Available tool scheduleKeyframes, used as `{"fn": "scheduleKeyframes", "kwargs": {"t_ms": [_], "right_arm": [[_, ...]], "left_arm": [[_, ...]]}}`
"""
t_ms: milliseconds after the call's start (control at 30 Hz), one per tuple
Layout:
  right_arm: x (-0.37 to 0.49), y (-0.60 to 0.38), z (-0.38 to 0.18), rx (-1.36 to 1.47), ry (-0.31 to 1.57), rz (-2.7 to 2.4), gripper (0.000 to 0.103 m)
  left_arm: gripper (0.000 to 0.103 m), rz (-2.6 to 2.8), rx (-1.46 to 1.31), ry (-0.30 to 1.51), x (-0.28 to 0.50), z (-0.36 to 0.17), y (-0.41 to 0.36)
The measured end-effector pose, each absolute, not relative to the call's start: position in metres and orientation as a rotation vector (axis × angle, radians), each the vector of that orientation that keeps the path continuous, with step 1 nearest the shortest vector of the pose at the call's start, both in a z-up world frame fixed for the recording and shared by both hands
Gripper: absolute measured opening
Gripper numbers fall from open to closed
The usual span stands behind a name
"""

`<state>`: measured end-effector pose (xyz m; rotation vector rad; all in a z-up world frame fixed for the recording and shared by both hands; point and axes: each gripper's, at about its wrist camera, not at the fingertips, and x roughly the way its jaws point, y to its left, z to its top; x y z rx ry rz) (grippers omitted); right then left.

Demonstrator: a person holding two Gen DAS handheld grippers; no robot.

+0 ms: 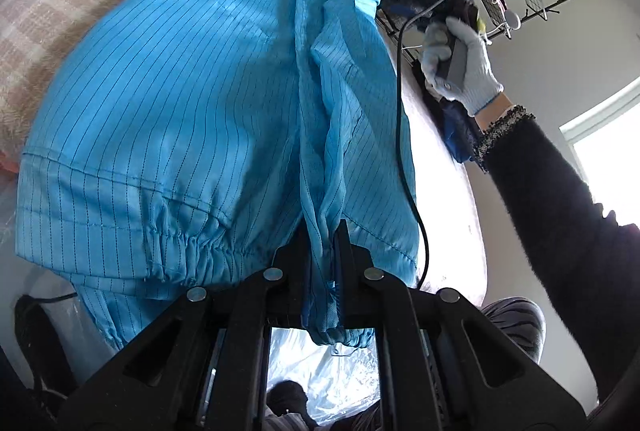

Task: Fold large clothes

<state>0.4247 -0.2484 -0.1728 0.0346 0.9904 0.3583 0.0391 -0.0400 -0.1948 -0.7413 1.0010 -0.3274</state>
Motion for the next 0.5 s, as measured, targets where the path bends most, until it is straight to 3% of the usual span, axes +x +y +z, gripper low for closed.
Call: {"fn": "scheduleKeyframes", "kwargs": {"t_ms": [200,500], "right_arm": [[0.472,-0.229,-0.202,-0.121,1.025,0.284,0.019],[0.554,-0.224,-0.205,-0.098,1.003,0.080,0.019]], "left_arm": [[0.007,-0.335,-0.724,1.020,0.038,-0.196,-0.049],[0.007,-0.323,-0.705,1.036,0.042,-0.197,-0.053]]}}
